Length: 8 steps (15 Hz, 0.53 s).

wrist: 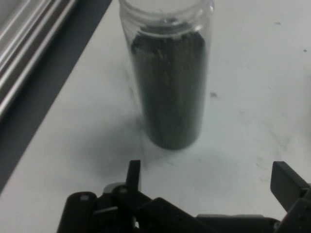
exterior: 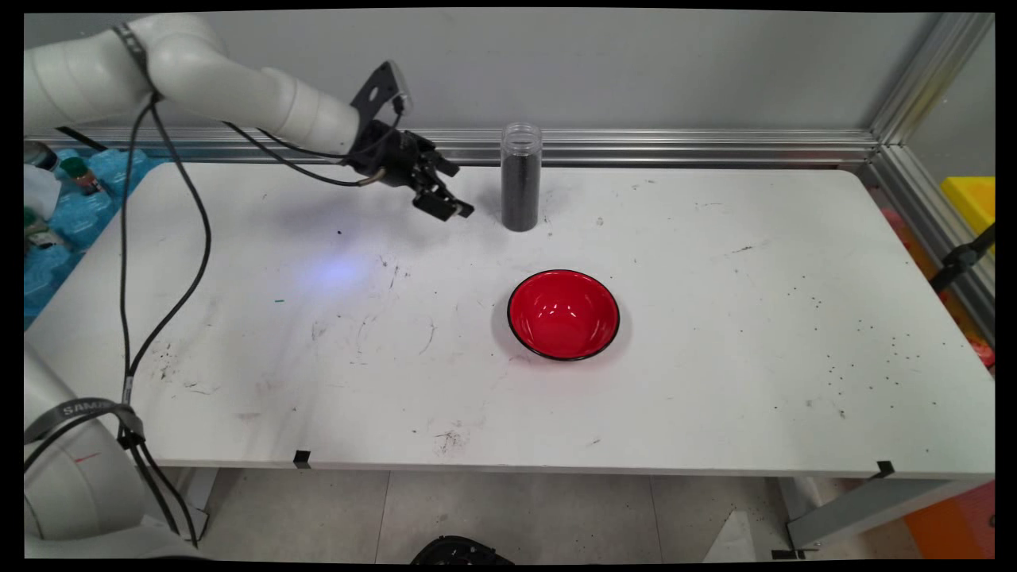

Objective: Pick up the black seasoning powder from the table

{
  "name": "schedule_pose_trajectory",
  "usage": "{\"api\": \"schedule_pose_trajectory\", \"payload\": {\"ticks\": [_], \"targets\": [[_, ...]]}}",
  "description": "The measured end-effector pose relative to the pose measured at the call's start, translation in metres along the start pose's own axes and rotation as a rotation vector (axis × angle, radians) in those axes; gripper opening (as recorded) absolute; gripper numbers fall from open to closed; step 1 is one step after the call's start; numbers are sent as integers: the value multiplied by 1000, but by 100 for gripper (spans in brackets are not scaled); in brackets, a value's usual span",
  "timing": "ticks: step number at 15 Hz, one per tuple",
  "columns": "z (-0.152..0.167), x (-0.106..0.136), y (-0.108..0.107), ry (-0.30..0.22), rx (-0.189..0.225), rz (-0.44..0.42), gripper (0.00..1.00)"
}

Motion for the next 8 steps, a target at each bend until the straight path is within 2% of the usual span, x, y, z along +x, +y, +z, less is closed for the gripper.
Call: {"api": "schedule_pose_trajectory", "payload": {"ticks": [4, 8], "targets": [[27, 3, -6, 29, 15, 7, 100], [54, 4, -9, 44, 2, -30, 100]]}}
